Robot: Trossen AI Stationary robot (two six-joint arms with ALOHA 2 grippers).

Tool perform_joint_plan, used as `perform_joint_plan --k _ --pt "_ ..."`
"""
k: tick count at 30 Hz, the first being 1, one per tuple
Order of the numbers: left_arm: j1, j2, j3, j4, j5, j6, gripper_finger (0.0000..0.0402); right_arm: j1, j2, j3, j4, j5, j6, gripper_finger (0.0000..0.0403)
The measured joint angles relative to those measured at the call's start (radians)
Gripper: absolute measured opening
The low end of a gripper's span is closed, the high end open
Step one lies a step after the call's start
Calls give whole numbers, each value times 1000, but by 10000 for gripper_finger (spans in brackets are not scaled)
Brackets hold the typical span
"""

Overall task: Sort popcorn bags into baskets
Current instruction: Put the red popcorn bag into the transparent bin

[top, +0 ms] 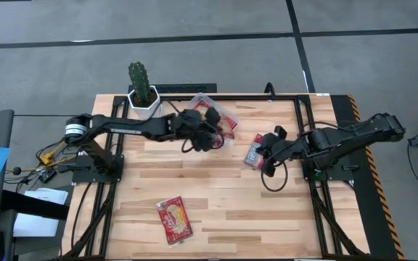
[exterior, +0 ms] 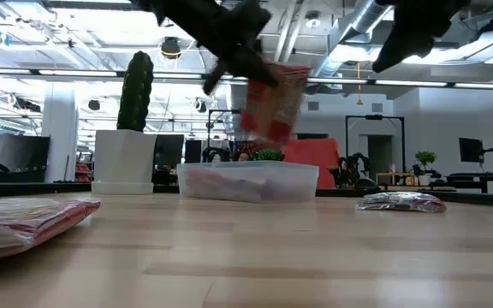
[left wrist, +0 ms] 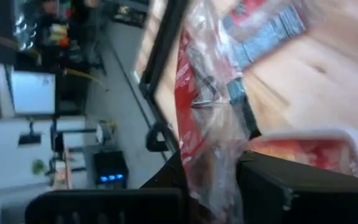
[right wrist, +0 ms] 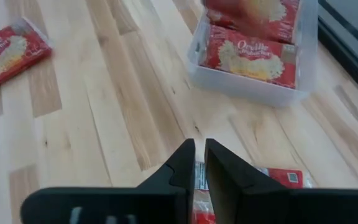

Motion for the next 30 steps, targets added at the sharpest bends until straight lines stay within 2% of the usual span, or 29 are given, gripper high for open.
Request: perform_joint_plan --k 3,8,12,15,21,30 --pt "39 26 0 17 55 40 7 0 -9 -10 -17 -2 16 63" --pt "108 84 -2 43 103 195 6 -13 -6 -13 -31 20 76 63" --pt "153 109 -1 57 208 223 6 -31 10 -13 -17 41 146 63" --pt "173 117 -2 82 294 226 4 -42 28 -12 -12 50 179 63" --pt "213 117 -2 86 400 193 2 -46 50 -12 -9 50 232 63" --pt "234 144 -3 66 457 123 8 -45 63 -12 22 50 276 63"
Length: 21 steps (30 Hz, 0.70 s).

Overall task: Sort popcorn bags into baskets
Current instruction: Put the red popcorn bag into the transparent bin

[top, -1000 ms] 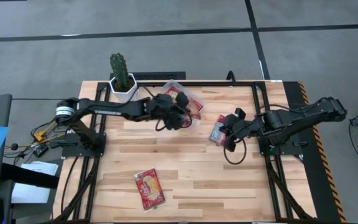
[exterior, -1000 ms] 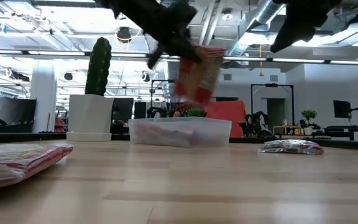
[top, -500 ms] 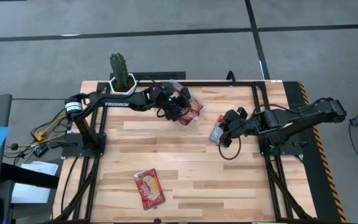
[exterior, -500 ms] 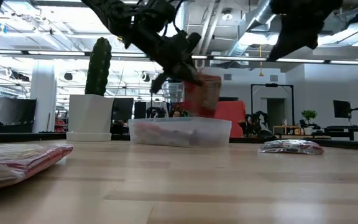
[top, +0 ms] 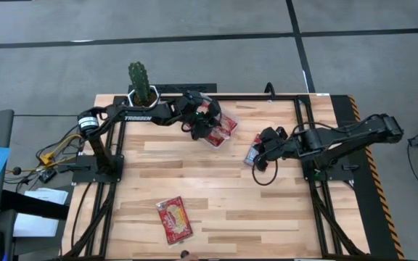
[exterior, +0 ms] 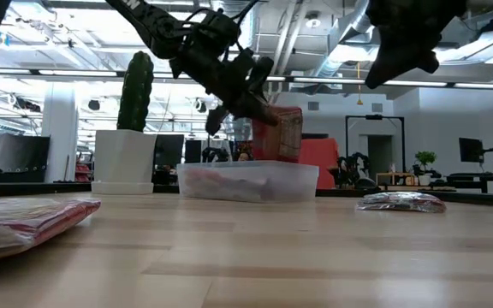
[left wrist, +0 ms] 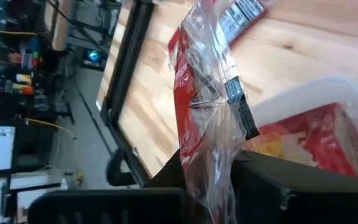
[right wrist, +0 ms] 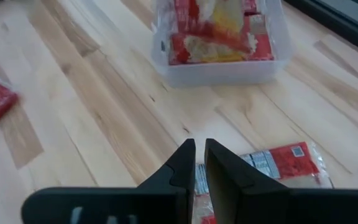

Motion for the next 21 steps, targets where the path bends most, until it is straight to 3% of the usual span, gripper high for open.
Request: perform_joint_plan --k 12,21 --pt "14 47 2 33 25 -16 11 0 0 0 9 0 2 63" --pt "23 80 1 22 69 -51 80 0 0 0 8 -4 8 63"
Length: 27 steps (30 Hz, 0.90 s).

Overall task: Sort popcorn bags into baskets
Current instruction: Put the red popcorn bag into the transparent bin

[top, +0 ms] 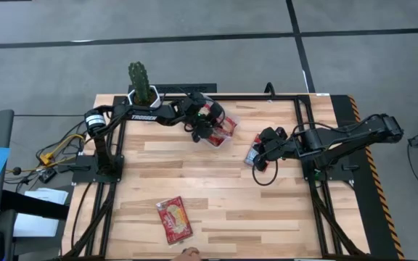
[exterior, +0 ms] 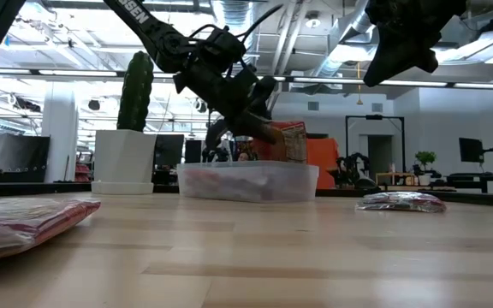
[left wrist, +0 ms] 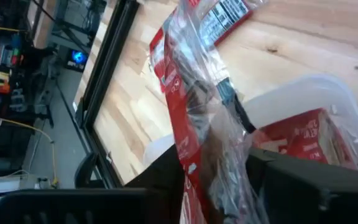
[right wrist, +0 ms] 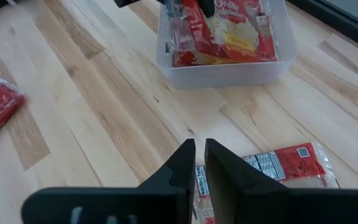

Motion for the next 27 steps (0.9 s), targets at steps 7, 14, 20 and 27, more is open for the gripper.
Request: perform_joint_plan --k 7,14,20,27 --pt "-1 0 9 -2 15 -56 145 0 0 0 -3 0 -8 63" --pt "-2 -2 63 -102 -75 -209 219 0 0 0 -15 0 -9 63" --pt "-1 -2 148 -396 -61 -362 257 0 0 0 -15 -1 -35 63" --pt "-2 -3 164 -621 -16 -536 262 0 0 0 -15 -1 -65 63"
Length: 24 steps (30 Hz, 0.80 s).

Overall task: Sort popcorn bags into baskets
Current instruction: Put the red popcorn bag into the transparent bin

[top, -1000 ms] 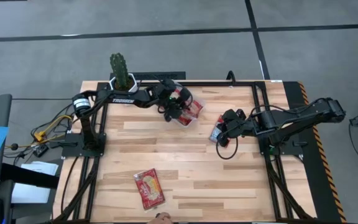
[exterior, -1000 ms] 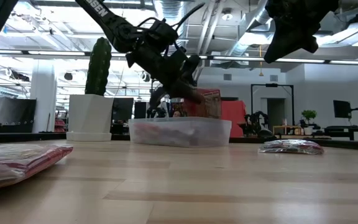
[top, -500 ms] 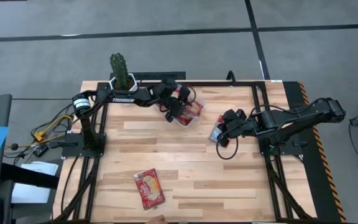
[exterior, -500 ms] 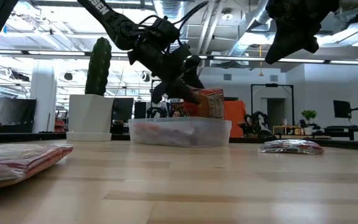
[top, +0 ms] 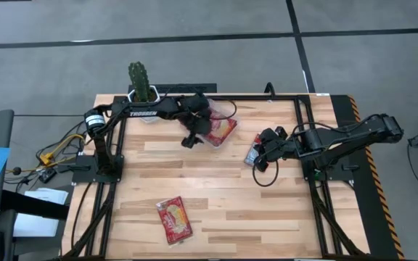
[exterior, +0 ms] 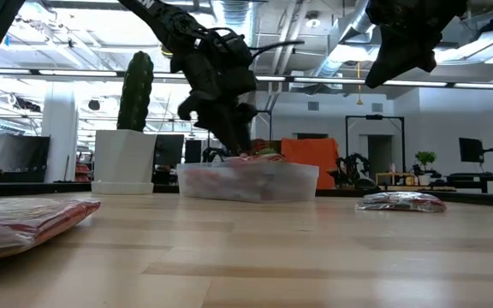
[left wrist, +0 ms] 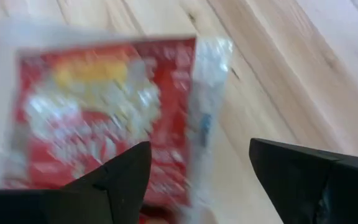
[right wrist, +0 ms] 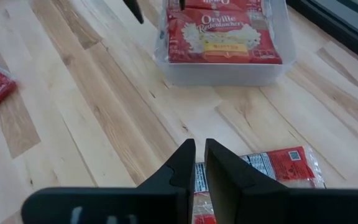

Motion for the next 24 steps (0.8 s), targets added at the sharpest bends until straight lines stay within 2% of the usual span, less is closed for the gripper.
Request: perform_joint_plan --k 6,11,14,16,18,22,24 --pt "0 0 0 -86 22 -224 261 -1 0 1 -65 -35 76 63" --pt "2 0 0 -83 189 -467 261 -3 -2 -115 -124 -38 240 63" --pt "2 -1 0 -86 309 -582 261 -15 -2 -226 -73 -40 300 63" --pt "-1 -11 0 -96 349 -620 261 -16 0 -301 -15 -39 322 63" --pt "-6 -26 0 -94 309 -631 261 -15 0 -366 71 -31 343 63" --pt "-8 -39 0 -66 127 -600 261 -12 -1 -453 196 -36 379 63" --pt "-2 -39 1 -67 99 -607 261 -7 0 -463 232 -52 380 63"
